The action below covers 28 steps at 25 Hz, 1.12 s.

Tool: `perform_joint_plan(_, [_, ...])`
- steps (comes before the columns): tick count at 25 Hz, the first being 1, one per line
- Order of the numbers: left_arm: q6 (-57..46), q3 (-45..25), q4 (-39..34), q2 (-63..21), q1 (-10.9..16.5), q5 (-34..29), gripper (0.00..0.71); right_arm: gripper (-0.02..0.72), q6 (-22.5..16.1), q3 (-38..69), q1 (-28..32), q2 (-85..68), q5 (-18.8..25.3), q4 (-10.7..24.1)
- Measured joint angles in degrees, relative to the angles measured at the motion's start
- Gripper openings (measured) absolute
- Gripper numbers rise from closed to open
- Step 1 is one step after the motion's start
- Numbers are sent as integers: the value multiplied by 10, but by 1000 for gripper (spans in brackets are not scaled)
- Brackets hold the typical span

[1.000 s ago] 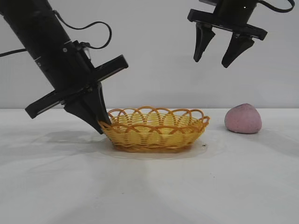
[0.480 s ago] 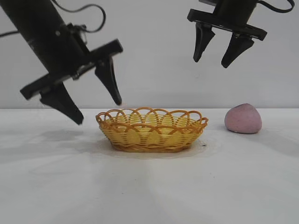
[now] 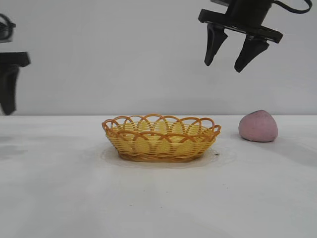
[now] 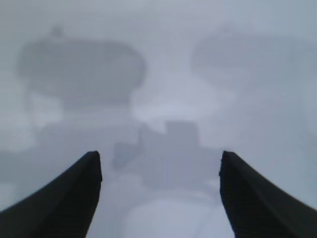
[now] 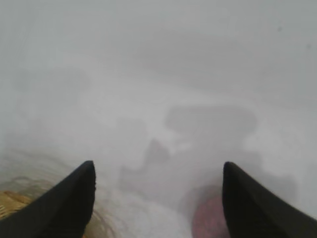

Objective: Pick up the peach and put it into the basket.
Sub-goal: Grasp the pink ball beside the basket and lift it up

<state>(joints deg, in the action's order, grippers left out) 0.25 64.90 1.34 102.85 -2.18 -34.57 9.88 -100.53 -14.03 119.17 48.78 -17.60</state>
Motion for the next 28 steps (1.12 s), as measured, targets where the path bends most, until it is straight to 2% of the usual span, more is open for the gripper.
perform_joint_plan(2, [-26,0,-48,-34,0,-15,496,463,0,0,0,0,1,0])
perform_joint_plan(6, [-37,-40,-83,-156,0,-48,496,463,10,0,0,0,11,0])
perform_joint_plan(9, [-37,-124,-84,-300,0,-69,496,463,17,0,0,0,20,0])
perform_joint_plan(13, [-28,-223,-83,-532,0,-146,496,463,28,0,0,0,24,0])
perform_joint_plan(18, [-31,-279,-83,-773,0,-241,496,463,36,0,0,0,21,-2])
perform_joint_plan(22, [-31,-322,-82,-887,0,-304,496,463,40,0,0,0,21,-14])
perform_joint_plan(25, [-31,-345,-77,-973,0,-312,496,463,43,0,0,0,24,-19])
perform_joint_plan(28, [-18,-361,-54,-1024,0,-312,496,463,43,0,0,0,28,-20])
